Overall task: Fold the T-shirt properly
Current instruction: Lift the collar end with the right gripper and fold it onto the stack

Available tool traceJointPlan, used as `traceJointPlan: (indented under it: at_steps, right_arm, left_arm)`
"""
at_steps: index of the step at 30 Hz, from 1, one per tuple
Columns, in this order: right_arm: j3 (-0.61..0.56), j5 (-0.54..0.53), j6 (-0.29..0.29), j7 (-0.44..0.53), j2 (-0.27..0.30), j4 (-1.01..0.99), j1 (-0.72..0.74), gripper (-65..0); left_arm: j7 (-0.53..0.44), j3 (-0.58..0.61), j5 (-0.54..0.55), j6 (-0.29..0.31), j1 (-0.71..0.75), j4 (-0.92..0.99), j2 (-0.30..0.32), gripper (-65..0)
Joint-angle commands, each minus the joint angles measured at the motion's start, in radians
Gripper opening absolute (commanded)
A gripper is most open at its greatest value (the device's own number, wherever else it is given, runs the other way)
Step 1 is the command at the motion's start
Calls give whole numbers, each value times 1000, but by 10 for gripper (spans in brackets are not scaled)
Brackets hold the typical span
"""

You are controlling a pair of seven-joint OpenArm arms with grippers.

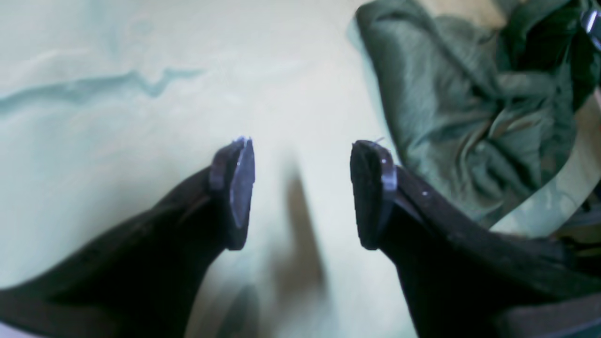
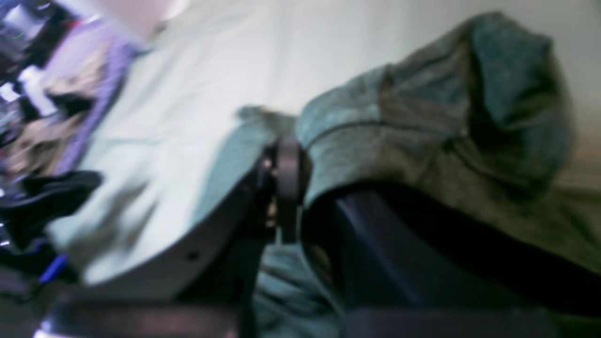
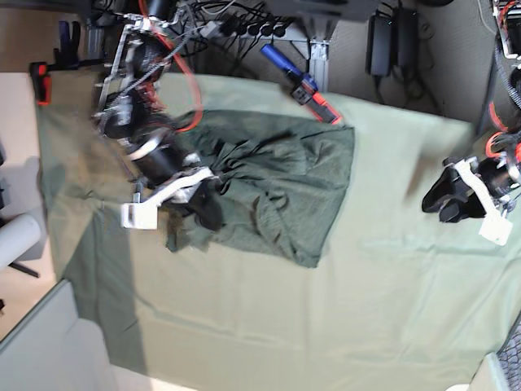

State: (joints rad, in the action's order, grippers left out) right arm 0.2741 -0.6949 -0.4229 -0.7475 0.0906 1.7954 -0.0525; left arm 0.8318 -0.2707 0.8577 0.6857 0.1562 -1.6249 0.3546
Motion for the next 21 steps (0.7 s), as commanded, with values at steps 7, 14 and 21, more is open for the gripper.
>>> traceJointPlan:
  at_steps: [7, 14, 21]
  right_arm:
    - [-142, 61, -5, 40, -103, 20, 42, -650]
    - [-301, 189, -4, 88, -156, 4, 46, -650]
    - [-446, 294, -4, 123, -177, -21, 46, -504]
  left_arm:
    - [-19, -6, 22, 12, 3, -17, 34, -324]
    - [-20, -6, 31, 12, 13, -17, 34, -324]
    - [-19, -6, 39, 12, 13, -17, 34, -324]
